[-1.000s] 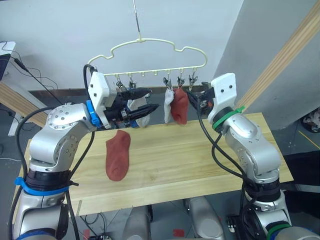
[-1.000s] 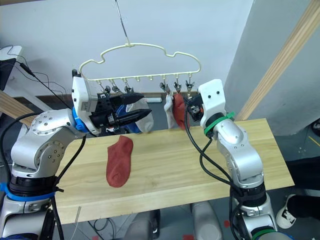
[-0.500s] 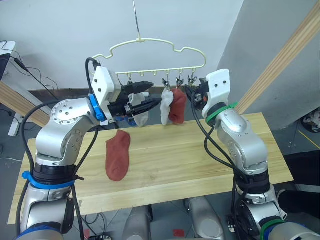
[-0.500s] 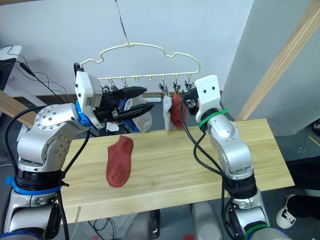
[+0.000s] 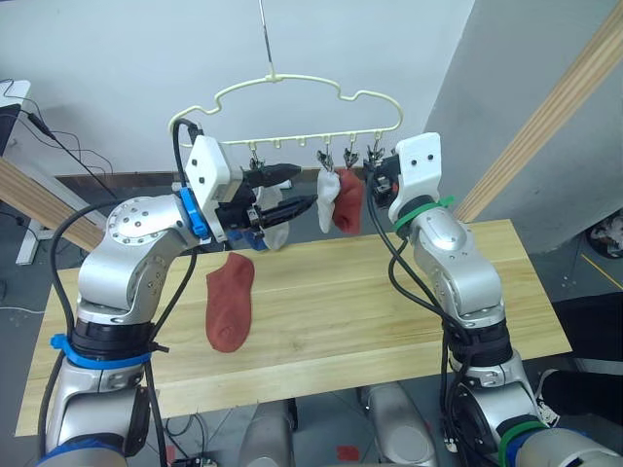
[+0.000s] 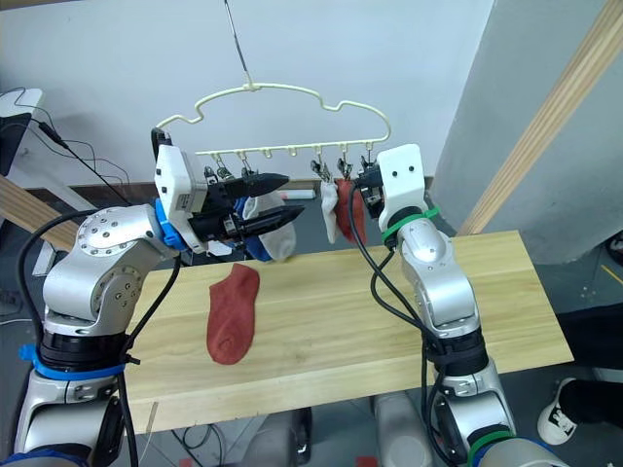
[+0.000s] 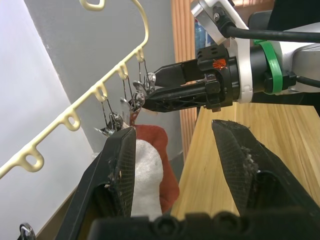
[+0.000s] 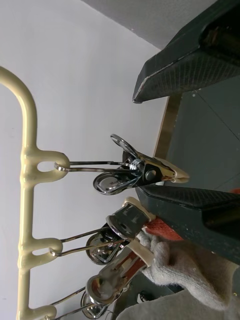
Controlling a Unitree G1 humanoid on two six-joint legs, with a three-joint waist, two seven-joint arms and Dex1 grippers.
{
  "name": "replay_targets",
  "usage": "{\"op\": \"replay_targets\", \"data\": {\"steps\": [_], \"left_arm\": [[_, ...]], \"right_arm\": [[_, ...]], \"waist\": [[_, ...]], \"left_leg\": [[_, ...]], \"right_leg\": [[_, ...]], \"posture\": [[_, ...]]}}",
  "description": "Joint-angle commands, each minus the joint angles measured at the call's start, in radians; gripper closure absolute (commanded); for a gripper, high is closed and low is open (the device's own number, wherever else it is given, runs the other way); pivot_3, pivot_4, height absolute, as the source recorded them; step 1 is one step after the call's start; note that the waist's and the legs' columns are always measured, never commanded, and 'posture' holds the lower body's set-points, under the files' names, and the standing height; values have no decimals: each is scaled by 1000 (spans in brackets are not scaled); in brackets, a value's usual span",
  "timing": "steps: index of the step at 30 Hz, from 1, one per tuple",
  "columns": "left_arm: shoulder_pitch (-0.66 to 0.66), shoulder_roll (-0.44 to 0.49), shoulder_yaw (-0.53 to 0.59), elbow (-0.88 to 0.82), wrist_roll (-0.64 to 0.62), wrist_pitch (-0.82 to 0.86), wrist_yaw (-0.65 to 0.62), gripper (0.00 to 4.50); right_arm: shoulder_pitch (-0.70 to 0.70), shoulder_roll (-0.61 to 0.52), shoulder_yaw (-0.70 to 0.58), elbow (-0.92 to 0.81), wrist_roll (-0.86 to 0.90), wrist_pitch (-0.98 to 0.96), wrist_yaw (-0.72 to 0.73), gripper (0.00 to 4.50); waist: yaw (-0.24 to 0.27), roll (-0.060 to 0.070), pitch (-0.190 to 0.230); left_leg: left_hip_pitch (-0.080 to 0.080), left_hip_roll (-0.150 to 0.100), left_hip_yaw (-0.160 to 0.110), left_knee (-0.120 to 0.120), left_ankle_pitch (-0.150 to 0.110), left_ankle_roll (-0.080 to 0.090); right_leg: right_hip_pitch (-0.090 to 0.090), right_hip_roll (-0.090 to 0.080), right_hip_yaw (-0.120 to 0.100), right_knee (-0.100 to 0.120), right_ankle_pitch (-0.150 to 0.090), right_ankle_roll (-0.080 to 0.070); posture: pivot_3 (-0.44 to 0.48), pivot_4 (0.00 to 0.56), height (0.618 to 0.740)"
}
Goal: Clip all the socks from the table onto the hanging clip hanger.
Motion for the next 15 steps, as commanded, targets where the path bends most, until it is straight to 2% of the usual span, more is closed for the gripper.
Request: {"op": "replay_targets", "data": {"steps": [1,15], "left_arm": [[5,-3,6,-33,6,-25,0,1841],[0,-17,-4,-26,23,-35,-13,1841]], "right_arm": [[-15,11,-26,-40,-4,-7,-17,1840],[-30,64,-81,-56,28,51,-38,1840]], "waist": [[0,0,0],[-1,0,0]], "left_leg": [[0,0,0,0,0,0],[0,0,0,0,0,0]], "right_leg": [[0,0,0,0,0,0],[0,0,0,0,0,0]], "posture": [[-209,288,733],[-213,287,733]]}}
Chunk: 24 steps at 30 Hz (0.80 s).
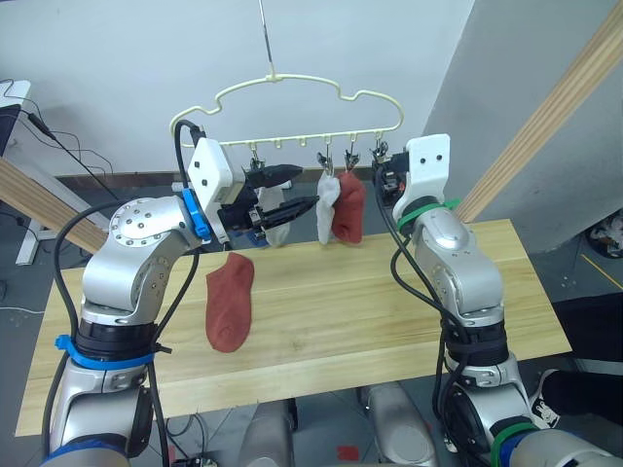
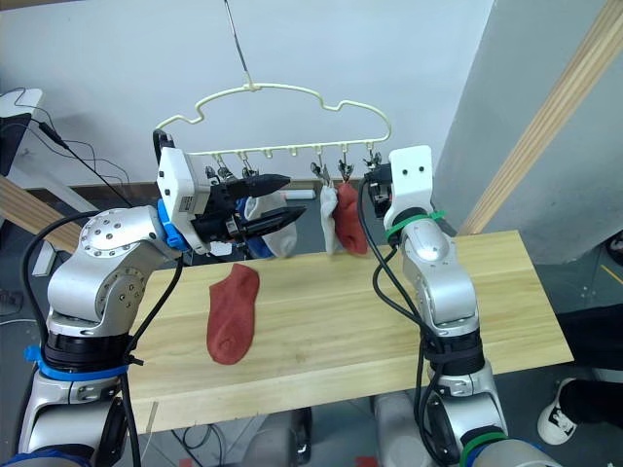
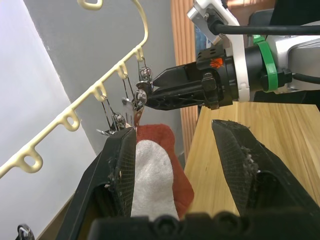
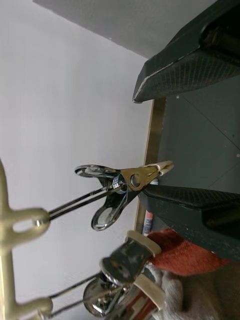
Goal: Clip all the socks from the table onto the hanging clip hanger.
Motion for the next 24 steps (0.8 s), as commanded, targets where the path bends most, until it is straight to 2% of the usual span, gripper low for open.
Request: {"op": "replay_targets", "data": {"steps": [1,24], "left_arm": [[-2,-3,-3,-25,2,-20,-9,1841],[-8,-19,-21,-11,23,-43,-27,1841]], "right_arm": [[-30,17,-12,-54,21,-8,-1,1840],[-68,85,-23,-35,70,21,-11,1840]], "waist": [[-1,0,0],[-6,0,0]], "left_leg": [[0,0,0,0,0,0],[0,0,0,0,0,0]], "right_leg": [[0,0,0,0,0,0],[0,0,0,0,0,0]], "posture": [[-218,283,733],[-220,280,733]]}}
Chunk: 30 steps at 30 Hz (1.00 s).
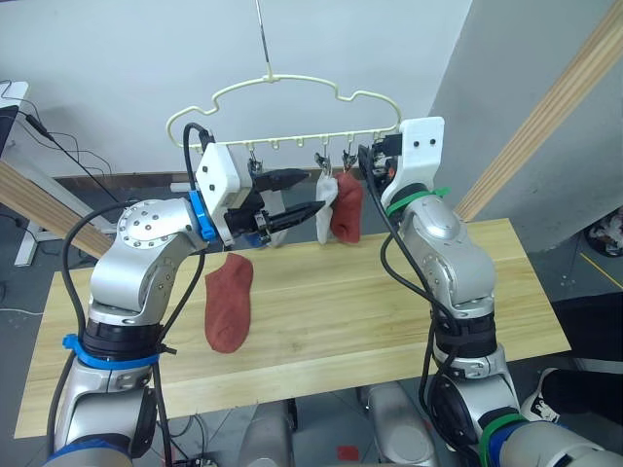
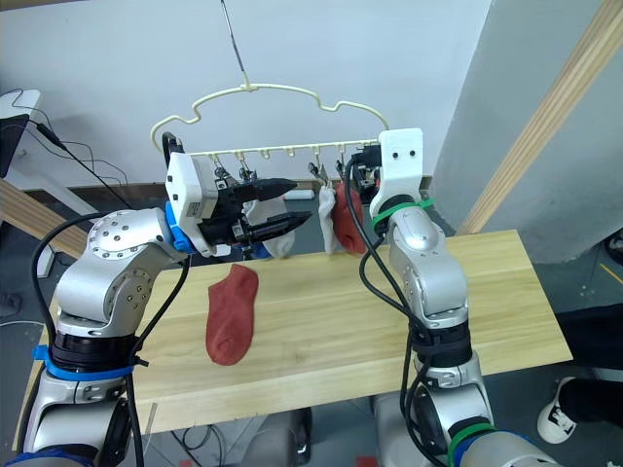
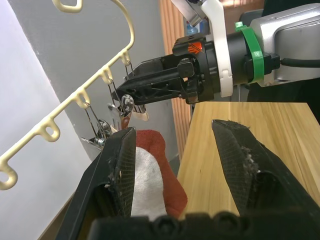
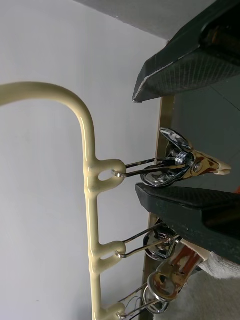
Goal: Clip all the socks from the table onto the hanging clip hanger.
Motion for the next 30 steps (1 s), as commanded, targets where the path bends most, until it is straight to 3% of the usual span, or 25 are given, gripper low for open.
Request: {"op": "replay_targets", "data": {"steps": [1,9,12,30], "left_arm": [[-9,-1,-1,-18,4,-22,-7,1841],[-7,-2,-1,-19,7,-20,-6,1841],[-6,-4,-2,-19,9,-21,-6,1841],[1,-11,1,-25,17,-22,-4,1841]], "right_arm": [[-2,11,-10,-38,33,6,13,1840],[4,20,-2,-39,35,12,9,1840],[6,21,-5,-40,30,8,2,2736],[-2,5,25,-14,60,-5,80,2736]], "waist": [[0,0,0],[0,0,0],[0,0,0],[0,0,0]], "left_leg": [[0,0,0,0,0,0],[0,0,0,0,0,0],[0,0,0,0,0,0],[0,0,0,0,0,0]], "right_leg": [[0,0,0,0,0,0],[0,0,0,0,0,0],[0,0,0,0,0,0],[0,0,0,0,0,0]], "posture": [[-219,279,733],[-215,280,733],[-216,280,733],[-210,278,733]]}}
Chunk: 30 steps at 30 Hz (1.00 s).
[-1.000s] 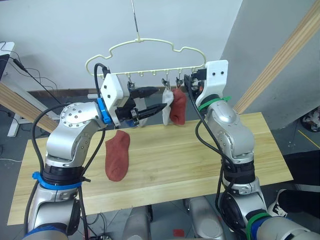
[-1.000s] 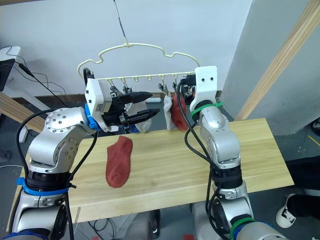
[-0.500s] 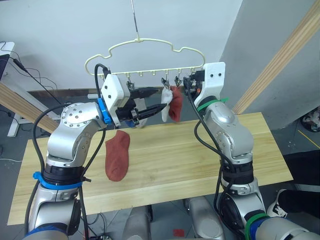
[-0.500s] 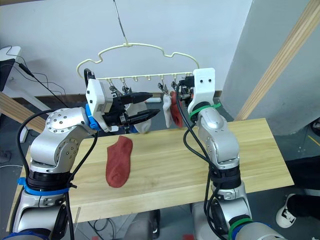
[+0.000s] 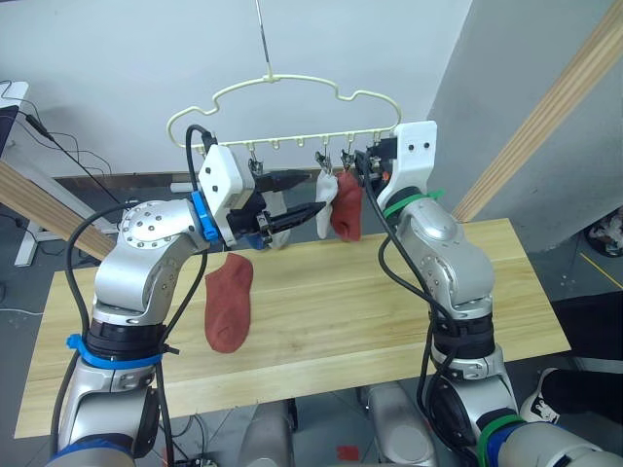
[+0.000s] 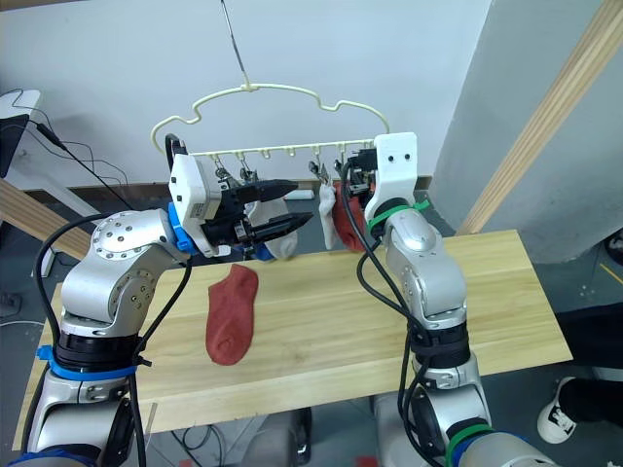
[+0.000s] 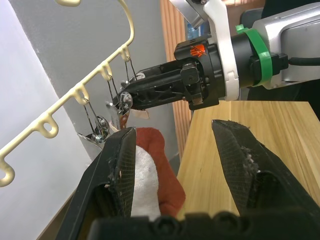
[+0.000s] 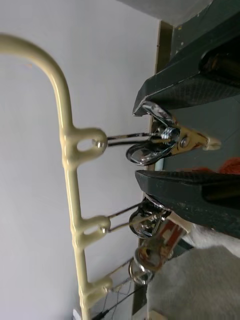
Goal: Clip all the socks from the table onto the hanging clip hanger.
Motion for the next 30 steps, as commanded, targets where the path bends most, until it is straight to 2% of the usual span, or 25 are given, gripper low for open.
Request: {"op": "replay_targets", "data": {"steps": [1,11,25,28,30], "left_arm": [[1,0,1,-29,-2,-20,-3,1841],[11,4,4,-39,-2,-18,1,1841],[12,1,-1,-46,-3,-13,4,1841],[14,1,-1,-47,-2,-12,6,1841],[22,1,0,-50,0,-14,9,1841]], "right_arm": [[-9,-2,17,-8,19,-29,32,2736],[-44,8,28,65,15,-85,56,2736],[-37,6,39,65,7,-107,54,2736],[-38,5,38,67,3,-114,50,3293],[-38,3,36,69,1,-118,48,3861]], "waist": [[0,0,0],[0,0,0],[1,0,0],[1,0,0],[1,0,0]], "left_leg": [[0,0,0,0,0,0],[0,0,0,0,0,0],[0,0,0,0,0,0],[0,0,0,0,0,0],[0,0,0,0,0,0]], "right_leg": [[0,0,0,0,0,0],[0,0,0,0,0,0],[0,0,0,1,0,0],[0,0,0,1,0,0],[0,0,0,1,0,0]], "posture": [[-210,278,733],[-196,275,733],[-199,277,733],[-198,276,733],[-198,276,733]]}}
